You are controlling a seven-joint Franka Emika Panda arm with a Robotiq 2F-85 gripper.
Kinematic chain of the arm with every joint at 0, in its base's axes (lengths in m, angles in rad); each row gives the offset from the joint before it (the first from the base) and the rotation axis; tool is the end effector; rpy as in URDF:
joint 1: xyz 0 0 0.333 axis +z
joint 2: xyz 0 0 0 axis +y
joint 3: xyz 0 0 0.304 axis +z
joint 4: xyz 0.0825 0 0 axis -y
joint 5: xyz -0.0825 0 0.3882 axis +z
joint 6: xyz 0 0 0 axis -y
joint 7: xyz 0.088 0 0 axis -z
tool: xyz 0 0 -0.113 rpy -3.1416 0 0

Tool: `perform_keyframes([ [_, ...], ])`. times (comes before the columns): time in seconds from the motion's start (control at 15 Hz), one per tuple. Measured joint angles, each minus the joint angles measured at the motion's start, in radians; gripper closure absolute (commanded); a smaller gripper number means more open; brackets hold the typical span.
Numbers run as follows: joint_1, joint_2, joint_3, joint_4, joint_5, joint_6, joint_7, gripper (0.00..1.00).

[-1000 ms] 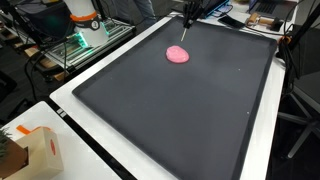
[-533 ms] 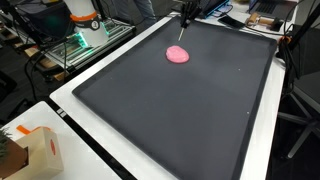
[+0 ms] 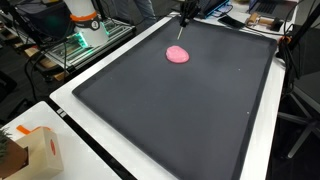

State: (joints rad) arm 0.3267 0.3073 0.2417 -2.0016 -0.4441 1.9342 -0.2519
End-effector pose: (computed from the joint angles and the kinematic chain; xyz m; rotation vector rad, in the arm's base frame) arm 0.4890 0.2727 0.2681 2.3757 1.3895 -0.4188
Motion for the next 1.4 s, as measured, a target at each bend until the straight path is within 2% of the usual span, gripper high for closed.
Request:
perform_keyframes([
  [0.8, -0.149, -0.161, -0.025, -0.056, 0.164, 0.147, -0.095, 0.97],
  [1.2, -0.192, -0.274, -0.061, -0.074, 0.254, 0.201, -0.183, 0.97],
  [1.27, -0.195, -0.29, -0.067, -0.074, 0.269, 0.201, -0.196, 0.87],
  [1.4, -0.195, -0.299, -0.071, -0.071, 0.271, 0.2, -0.201, 0.87],
])
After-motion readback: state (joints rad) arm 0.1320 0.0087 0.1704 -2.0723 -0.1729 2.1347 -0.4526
